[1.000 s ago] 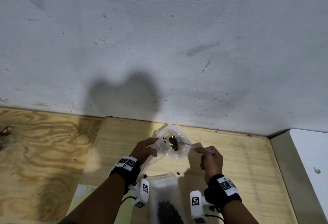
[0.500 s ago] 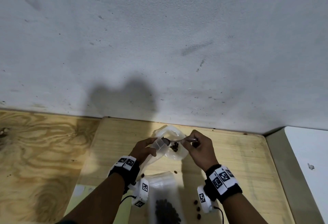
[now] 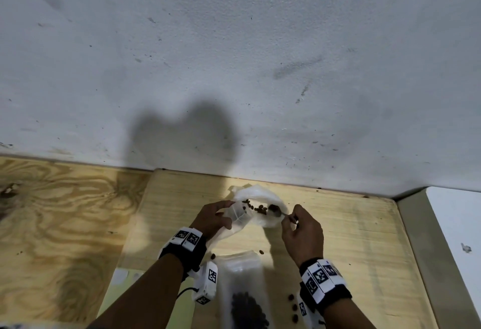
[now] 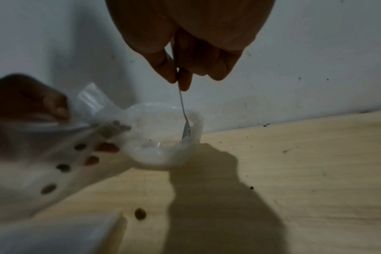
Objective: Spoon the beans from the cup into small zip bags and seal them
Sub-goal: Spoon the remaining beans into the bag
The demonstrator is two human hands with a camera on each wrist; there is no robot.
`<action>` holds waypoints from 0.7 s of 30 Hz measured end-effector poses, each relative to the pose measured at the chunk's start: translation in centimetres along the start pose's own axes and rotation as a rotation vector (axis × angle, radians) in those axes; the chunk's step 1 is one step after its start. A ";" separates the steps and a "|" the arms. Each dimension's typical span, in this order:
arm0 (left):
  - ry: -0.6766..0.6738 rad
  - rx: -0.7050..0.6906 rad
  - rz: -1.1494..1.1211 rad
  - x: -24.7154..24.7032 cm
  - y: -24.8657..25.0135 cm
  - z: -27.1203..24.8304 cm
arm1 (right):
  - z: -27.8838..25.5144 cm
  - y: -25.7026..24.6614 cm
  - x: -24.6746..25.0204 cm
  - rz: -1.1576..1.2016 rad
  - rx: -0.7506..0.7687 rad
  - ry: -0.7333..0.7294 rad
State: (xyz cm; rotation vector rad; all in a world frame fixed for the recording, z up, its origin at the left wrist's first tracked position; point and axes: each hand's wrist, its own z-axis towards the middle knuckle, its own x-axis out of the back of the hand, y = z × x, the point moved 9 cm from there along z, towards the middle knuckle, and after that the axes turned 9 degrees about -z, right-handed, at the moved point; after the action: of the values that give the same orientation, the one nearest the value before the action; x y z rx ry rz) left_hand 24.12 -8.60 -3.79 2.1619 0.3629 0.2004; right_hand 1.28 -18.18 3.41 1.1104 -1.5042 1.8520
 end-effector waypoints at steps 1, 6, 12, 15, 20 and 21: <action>-0.004 0.005 0.012 0.0 0.0 0.0 | -0.1 0.1 -0.2 -0.009 -0.001 -0.002; -0.020 -0.009 0.023 -0.3 0.4 -0.5 | -0.1 1.5 -0.8 0.125 -0.095 -0.003; -0.011 0.012 0.025 -0.5 0.5 -0.7 | -0.2 3.6 -1.1 0.293 -0.258 0.020; -0.003 0.009 0.018 -0.7 0.6 -1.0 | 0.1 4.0 -1.0 0.316 -0.268 0.043; -0.015 -0.013 0.015 -1.2 0.9 -1.1 | 0.4 3.6 -1.3 0.319 -0.255 0.026; -0.022 -0.016 0.015 -1.3 1.0 -1.1 | 0.3 3.8 -1.4 0.331 -0.289 0.023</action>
State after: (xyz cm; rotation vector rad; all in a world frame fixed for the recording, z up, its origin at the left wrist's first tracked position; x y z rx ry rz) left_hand 22.72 -8.70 -2.38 2.1503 0.3319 0.1866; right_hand -0.91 -19.34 0.14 0.7380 -1.9622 1.7661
